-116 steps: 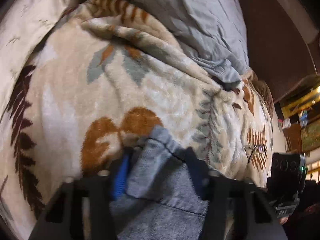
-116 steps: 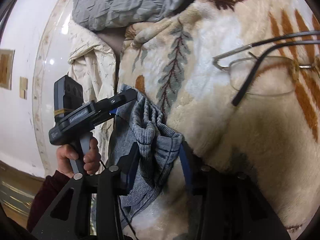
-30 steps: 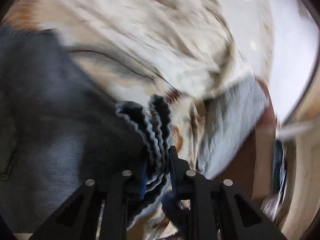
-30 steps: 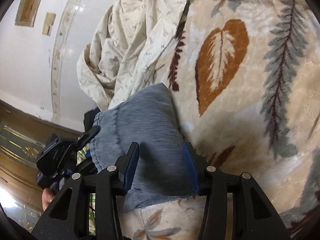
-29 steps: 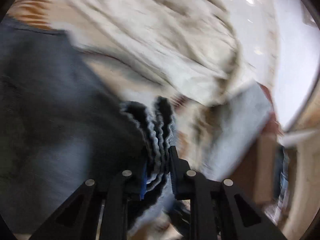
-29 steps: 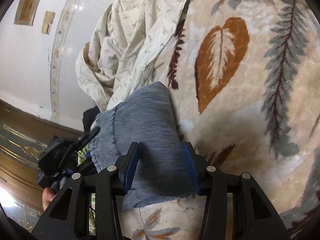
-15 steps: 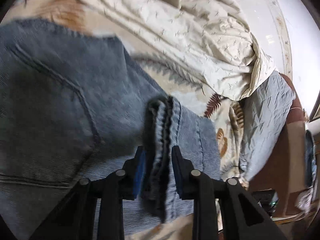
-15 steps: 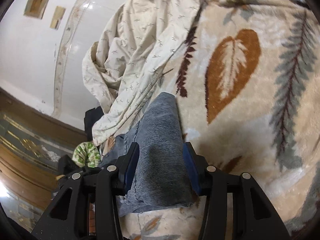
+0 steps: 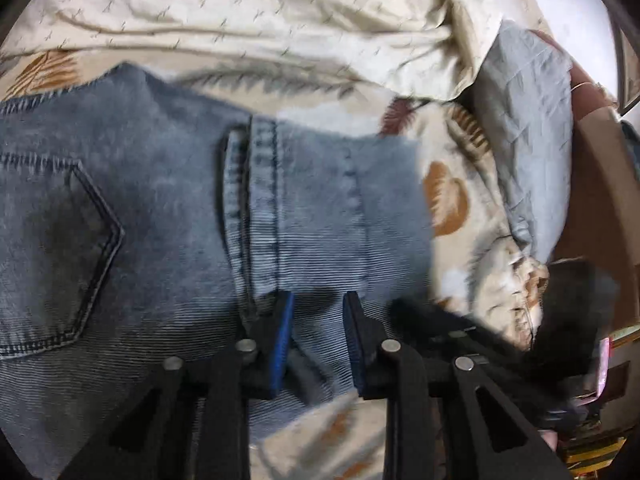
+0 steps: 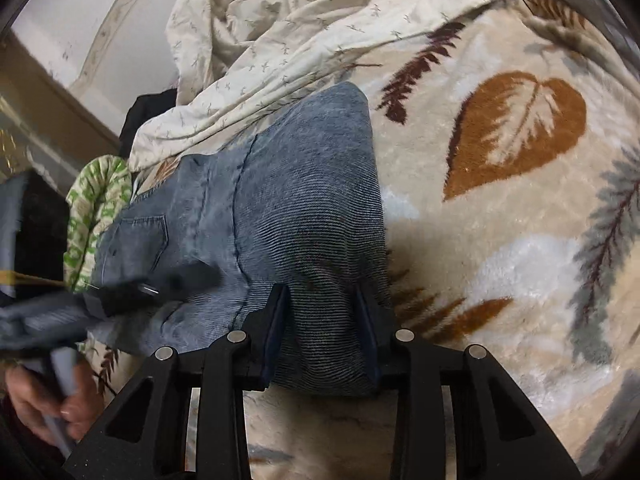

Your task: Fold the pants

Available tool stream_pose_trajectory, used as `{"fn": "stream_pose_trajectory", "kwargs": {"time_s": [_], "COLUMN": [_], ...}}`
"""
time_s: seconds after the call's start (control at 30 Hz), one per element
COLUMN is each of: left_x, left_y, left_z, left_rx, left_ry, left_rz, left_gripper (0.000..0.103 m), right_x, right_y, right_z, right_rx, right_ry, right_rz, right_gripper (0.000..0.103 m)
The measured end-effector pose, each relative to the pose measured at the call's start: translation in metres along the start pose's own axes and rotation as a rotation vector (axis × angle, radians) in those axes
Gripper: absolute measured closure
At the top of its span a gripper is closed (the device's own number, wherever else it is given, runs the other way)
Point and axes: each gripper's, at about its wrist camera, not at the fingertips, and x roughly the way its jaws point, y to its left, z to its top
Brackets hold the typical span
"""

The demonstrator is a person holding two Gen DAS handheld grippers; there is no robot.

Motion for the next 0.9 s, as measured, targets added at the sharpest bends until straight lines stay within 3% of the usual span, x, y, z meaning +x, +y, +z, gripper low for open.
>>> {"fn": "stream_pose_trajectory", "kwargs": {"time_s": [0.07, 0.17, 0.23, 0.33, 0.4, 0.43, 0.5, 0.6, 0.67, 0.7, 0.77, 0.9], "left_x": [-0.003, -0.016, -0.032, -0.068, -0.091, -0.108, -0.142, -0.189, -0.214, -0.222, -0.228, -0.212], "left_y": [0.004, 0.006, 0.008, 0.021, 0.034, 0.047, 0.072, 0.108, 0.13, 0.138, 0.154, 0.173], "left_z": [-0.002, -0.007, -0.014, -0.036, -0.049, -0.059, -0.079, -0.106, -0.118, -0.121, -0.121, -0.116], "left_rx": [0.005, -0.006, -0.003, -0.015, -0.052, -0.089, -0.173, -0.304, -0.395, -0.427, -0.504, -0.538], "left_ry": [-0.008, -0.021, -0.059, -0.15, -0.221, -0.27, -0.367, -0.51, -0.584, -0.617, -0.629, -0.567], "left_rz": [-0.002, -0.02, -0.016, 0.012, 0.043, 0.088, 0.17, 0.317, 0.397, 0.402, 0.405, 0.411], "left_gripper": [0.08, 0.08, 0.079, 0.079, 0.077, 0.072, 0.065, 0.033, 0.031, 0.028, 0.019, 0.017], "right_x": [-0.01, -0.031, -0.033, -0.012, 0.014, 0.025, 0.025, 0.006, -0.004, -0.007, -0.008, 0.01], "right_y": [0.002, 0.004, 0.01, 0.019, 0.019, 0.018, 0.023, 0.035, 0.048, 0.059, 0.09, 0.172], "right_z": [0.004, 0.012, 0.015, 0.014, 0.008, 0.004, 0.001, 0.001, -0.001, 0.0, 0.006, 0.032], "right_rx": [0.013, 0.016, -0.001, -0.033, -0.046, -0.04, -0.072, -0.13, -0.182, -0.214, -0.296, -0.37], "right_ry": [-0.032, -0.182, -0.211, -0.157, -0.045, 0.001, -0.027, -0.041, -0.041, -0.039, -0.012, 0.062], "right_rz": [0.014, 0.092, 0.131, 0.164, 0.154, 0.144, 0.119, 0.141, 0.152, 0.159, 0.175, 0.218], "right_gripper": [0.066, 0.066, 0.064, 0.063, 0.063, 0.063, 0.063, 0.061, 0.061, 0.06, 0.059, 0.057]}}
